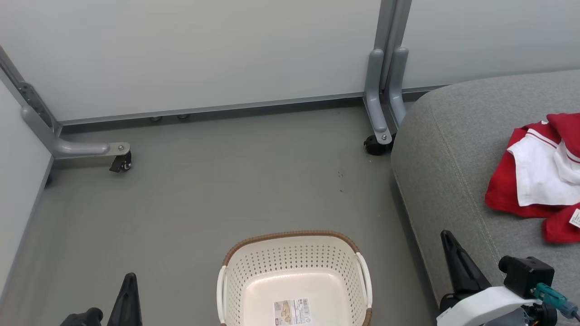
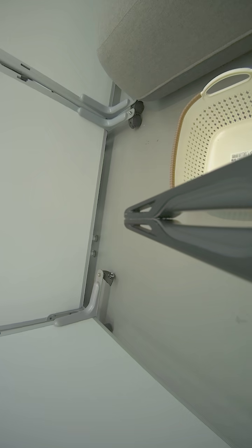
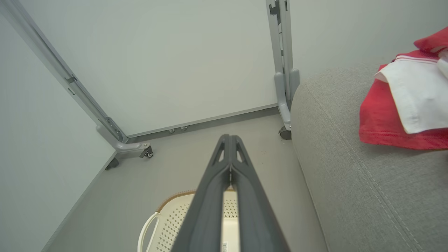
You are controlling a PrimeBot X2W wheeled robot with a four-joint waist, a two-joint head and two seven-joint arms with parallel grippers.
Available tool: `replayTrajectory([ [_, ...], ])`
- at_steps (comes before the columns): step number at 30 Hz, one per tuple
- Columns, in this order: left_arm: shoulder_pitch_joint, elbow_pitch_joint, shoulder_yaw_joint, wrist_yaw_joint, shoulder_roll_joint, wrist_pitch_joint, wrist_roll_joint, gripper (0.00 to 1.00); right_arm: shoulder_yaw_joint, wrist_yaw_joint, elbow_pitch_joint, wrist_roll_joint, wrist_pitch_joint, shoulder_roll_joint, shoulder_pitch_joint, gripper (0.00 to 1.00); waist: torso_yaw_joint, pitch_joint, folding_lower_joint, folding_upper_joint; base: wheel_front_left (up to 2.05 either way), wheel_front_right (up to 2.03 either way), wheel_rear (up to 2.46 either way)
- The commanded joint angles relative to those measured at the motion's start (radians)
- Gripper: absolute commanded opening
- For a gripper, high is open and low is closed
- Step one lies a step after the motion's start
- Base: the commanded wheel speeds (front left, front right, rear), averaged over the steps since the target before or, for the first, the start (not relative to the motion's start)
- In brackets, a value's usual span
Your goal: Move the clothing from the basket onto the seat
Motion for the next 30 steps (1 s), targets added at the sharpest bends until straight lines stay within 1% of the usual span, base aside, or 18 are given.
replayTrajectory([
  [1,-0.038,-0.014,0.009,-0.004,0.000,0.010,-0.053,0.00,-0.003,0.000,-0.004,0.053,0.003,-0.010,-0.030,0.00,0.000,0.000,0.0001,0.0000,0.00,0.00,0.00],
  [14,-0.075,-0.011,0.018,-0.011,-0.004,0.062,-0.282,0.00,-0.011,0.000,0.048,0.292,0.015,-0.023,-0.075,0.00,0.003,0.002,0.0001,0.0000,0.00,0.00,0.00],
  [30,-0.117,-0.004,0.031,-0.019,-0.006,0.120,-0.520,0.00,-0.026,0.000,0.099,0.534,0.033,-0.032,-0.119,0.00,0.007,0.005,0.0001,0.0000,0.00,0.00,0.00],
])
